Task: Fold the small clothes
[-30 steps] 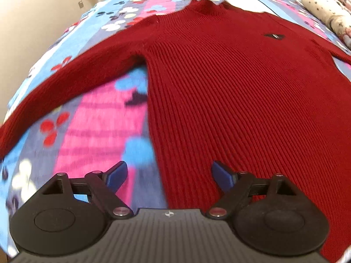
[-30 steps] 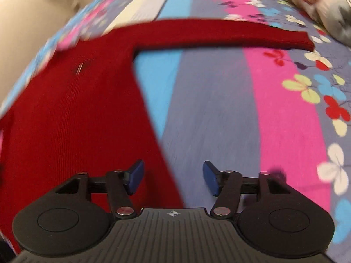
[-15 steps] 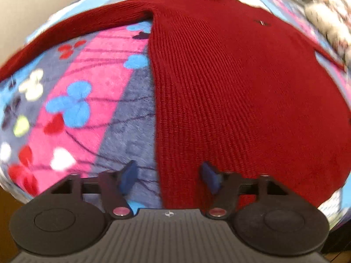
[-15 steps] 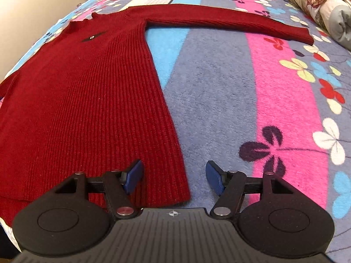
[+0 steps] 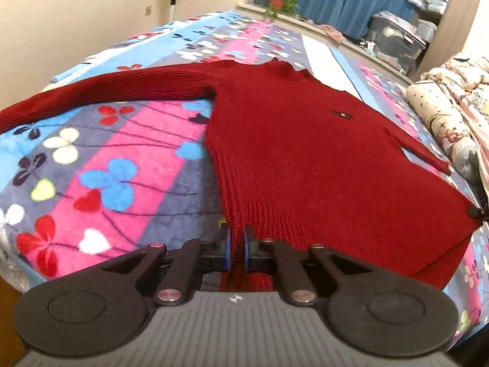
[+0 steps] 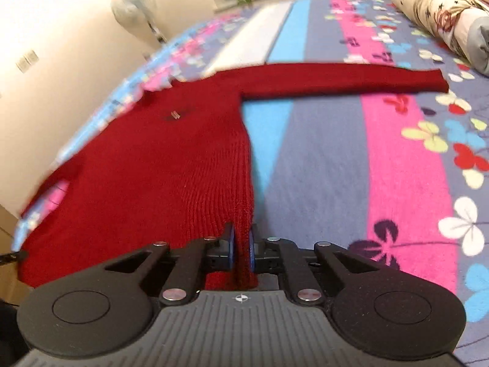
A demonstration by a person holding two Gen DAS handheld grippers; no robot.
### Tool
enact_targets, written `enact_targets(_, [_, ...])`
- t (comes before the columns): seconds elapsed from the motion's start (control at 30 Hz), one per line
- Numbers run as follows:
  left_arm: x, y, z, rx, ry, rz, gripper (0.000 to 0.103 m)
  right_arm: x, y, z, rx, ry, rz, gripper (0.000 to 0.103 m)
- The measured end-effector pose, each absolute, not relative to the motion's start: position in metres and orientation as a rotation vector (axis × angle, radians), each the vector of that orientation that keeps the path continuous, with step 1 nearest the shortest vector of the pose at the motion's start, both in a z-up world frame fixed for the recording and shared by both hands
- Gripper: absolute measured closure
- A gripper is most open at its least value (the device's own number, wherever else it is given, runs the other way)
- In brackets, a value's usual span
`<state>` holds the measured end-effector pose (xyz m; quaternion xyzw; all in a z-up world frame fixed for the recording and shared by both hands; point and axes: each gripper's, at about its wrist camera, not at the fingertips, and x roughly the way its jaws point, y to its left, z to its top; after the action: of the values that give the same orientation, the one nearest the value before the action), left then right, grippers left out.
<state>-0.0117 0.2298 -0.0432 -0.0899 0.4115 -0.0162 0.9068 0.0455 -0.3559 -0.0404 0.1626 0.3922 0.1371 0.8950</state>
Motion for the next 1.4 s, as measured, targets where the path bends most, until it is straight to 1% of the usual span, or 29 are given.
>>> enact_targets(0.03, [-0.008,0.228,-0.051,-0.16,0.897,-0.023,0.095,0.045,-0.357,-0.043,0.319,0.836,0.275,0.095])
enact_targets(0.1, [0.004,0.222,-0.071,-0.099,1.013,0.007,0.094,0.052,-0.349,-0.065,0.265,0.955,0.223,0.095])
enact_targets(0.13, [0.008,0.219,-0.076,-0.054,1.034,0.045,0.093,0.056,-0.342,-0.078,0.219,1.027,0.207,0.095])
enact_targets(0.17, [0.008,0.216,-0.075,-0.002,1.01,0.08,0.093,0.058,-0.334,-0.087,0.162,1.069,0.189,0.091])
enact_targets(0.23, [0.002,0.207,-0.058,0.076,0.881,0.094,0.093,0.059,-0.327,-0.081,0.107,1.022,0.154,0.09])
enact_targets(0.27, [-0.001,0.203,-0.05,0.086,0.822,0.076,0.089,0.057,-0.327,-0.072,0.111,0.97,0.151,0.09])
enact_targets(0.3, [-0.003,0.2,-0.045,0.08,0.782,0.045,0.081,0.055,-0.327,-0.063,0.118,0.913,0.148,0.089])
enact_targets(0.33, [-0.002,0.196,-0.044,0.068,0.77,0.015,0.076,0.052,-0.328,-0.053,0.135,0.846,0.153,0.087])
enact_targets(0.37, [0.0,0.193,-0.046,0.057,0.784,-0.017,0.067,0.051,-0.329,-0.047,0.159,0.802,0.172,0.081])
enact_targets(0.4, [0.005,0.188,-0.053,0.053,0.823,-0.043,0.06,0.05,-0.329,-0.045,0.187,0.773,0.201,0.078])
enact_targets(0.43, [0.01,0.184,-0.061,0.062,0.874,-0.058,0.056,0.051,-0.327,-0.047,0.21,0.767,0.235,0.073])
enact_targets(0.47, [0.016,0.179,-0.073,0.086,0.946,-0.07,0.048,0.052,-0.322,-0.051,0.214,0.785,0.265,0.068])
enact_targets(0.5, [0.022,0.173,-0.086,0.12,1.017,-0.07,0.046,0.056,-0.316,-0.06,0.194,0.829,0.287,0.066])
enact_targets(0.53, [0.021,0.17,-0.089,0.148,1.022,-0.058,0.045,0.061,-0.308,-0.072,0.142,0.903,0.292,0.063])
enact_targets(0.57, [0.021,0.167,-0.086,0.163,1.0,-0.051,0.045,0.064,-0.302,-0.086,0.079,0.989,0.276,0.064])
enact_targets(0.6, [0.02,0.164,-0.08,0.168,0.964,-0.058,0.044,0.065,-0.298,-0.093,0.041,1.007,0.271,0.064])
enact_targets(0.63, [0.019,0.161,-0.075,0.161,0.928,-0.069,0.042,0.064,-0.294,-0.09,0.023,0.987,0.274,0.063])
enact_targets(0.67, [0.018,0.161,-0.072,0.147,0.91,-0.077,0.037,0.063,-0.293,-0.084,0.035,0.966,0.287,0.063])
enact_targets(0.7, [0.018,0.158,-0.074,0.133,0.919,-0.081,0.032,0.061,-0.295,-0.08,0.062,0.944,0.305,0.063])
enact_targets(0.8, [0.028,0.154,-0.095,0.175,1.029,-0.077,0.025,0.067,-0.294,-0.089,0.025,0.993,0.288,0.062])
enact_targets(0.9, [0.028,0.152,-0.084,0.169,0.955,-0.074,0.023,0.064,-0.283,-0.088,-0.038,0.964,0.297,0.062])
enact_targets(1.0, [0.027,0.159,-0.071,0.101,0.881,-0.052,0.018,0.061,-0.291,-0.076,0.058,0.917,0.298,0.062])
enact_targets(1.23, [0.025,0.17,-0.047,0.04,0.758,0.031,0.017,0.063,-0.299,-0.061,0.087,0.777,0.216,0.062])
enact_targets(1.4, [0.029,0.169,-0.018,0.086,0.671,0.077,0.017,0.062,-0.314,-0.05,0.187,0.702,0.188,0.063])
